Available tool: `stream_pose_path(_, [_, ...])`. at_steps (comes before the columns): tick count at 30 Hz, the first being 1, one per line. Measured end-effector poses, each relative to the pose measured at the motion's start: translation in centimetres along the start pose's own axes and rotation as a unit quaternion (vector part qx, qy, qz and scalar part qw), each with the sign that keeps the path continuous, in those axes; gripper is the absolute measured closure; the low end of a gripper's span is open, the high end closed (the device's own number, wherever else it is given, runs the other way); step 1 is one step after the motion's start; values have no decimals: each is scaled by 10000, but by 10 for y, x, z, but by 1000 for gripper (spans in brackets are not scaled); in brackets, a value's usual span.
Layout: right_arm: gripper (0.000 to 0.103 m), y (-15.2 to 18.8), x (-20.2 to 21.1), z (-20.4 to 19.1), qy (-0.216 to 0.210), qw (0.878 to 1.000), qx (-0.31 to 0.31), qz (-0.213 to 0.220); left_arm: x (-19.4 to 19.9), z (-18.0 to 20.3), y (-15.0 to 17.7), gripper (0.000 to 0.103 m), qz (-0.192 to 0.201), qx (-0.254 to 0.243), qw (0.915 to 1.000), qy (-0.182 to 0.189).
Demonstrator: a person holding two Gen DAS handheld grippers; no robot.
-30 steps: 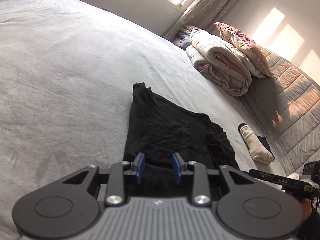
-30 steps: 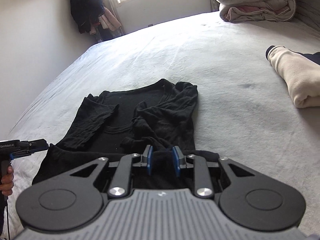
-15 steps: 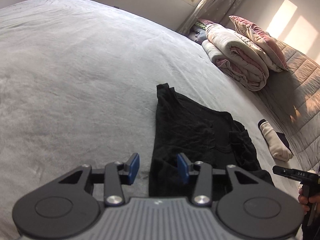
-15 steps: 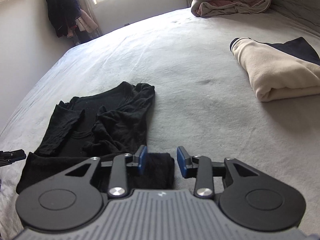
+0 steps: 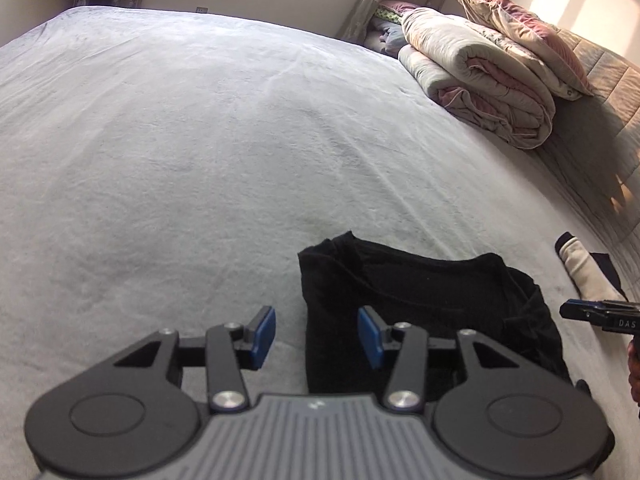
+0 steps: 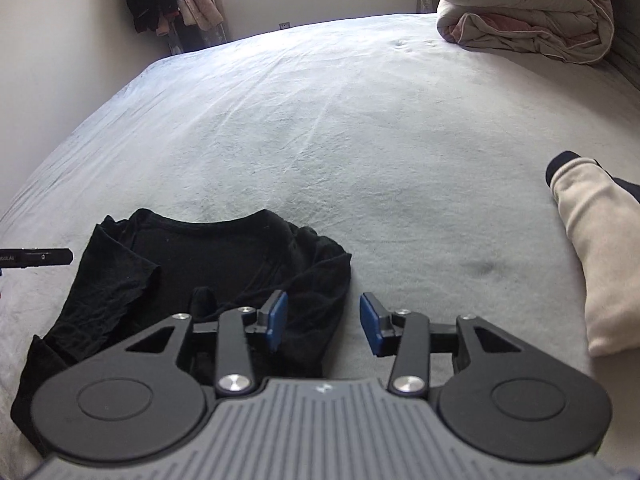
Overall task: Fold clothes
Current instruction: 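Grasp the edge of the folded shirt bundle with both tools, then fold the held bundle edge over onto the rest with both tools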
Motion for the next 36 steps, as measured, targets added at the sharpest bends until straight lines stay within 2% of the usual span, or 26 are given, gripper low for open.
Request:
stream_pose_path(4, [52,-14,-22,-4,74,9996,239,-104,-21,-3,-12,56,-96,-48,9999,-48])
stream_pose_path(14, [51,-28,-65,-20,318,9961,715,-404,-62,-9,-36,57,-288,-172,9993,-150])
stream_pose_path(21, [51,-28,-75,-25,425,9950,835,-354,-70,3,-41,61,-341,-555,9974,-310])
stream_pose_path(24, [51,-28,-78,-27,451,9941,923,-357,-72,7,-41,69,-327,-680,9965,-360])
stream_pose_path(25, [53,-28,-78,-28,459,9938,944,-356,-71,9,-40,75,-291,-721,9963,-366])
stream_pose_path(27, [66,-28,-78,-29,449,9937,958,-364,-70,13,-37,84,-220,-802,9958,-378])
stream_pose_path(28, [79,-27,-78,-30,418,9939,948,-373,-70,16,-36,94,-184,-842,9955,-384])
stream_pose_path(29, [97,-26,-77,-31,386,9941,937,-382,-69,18,-34,96,-148,-883,9952,-390])
stream_pose_path(30, [101,-26,-77,-33,351,9943,929,-396,-68,20,-33,97,-113,-923,9949,-395])
stream_pose_path(36, [101,-23,-56,-45,344,9935,1075,-125,-44,33,-28,98,232,-1049,9937,-319])
Point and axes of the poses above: each gripper's, at about its wrist camera, not at the fingertips, and x roughly against the way its jaws point, z to its right, y to its underside, the point moved 3 cm from there along -x, roughly the way its jaws point, and after that the axes turned 11 degrees about -x, right-handed, at the moved point
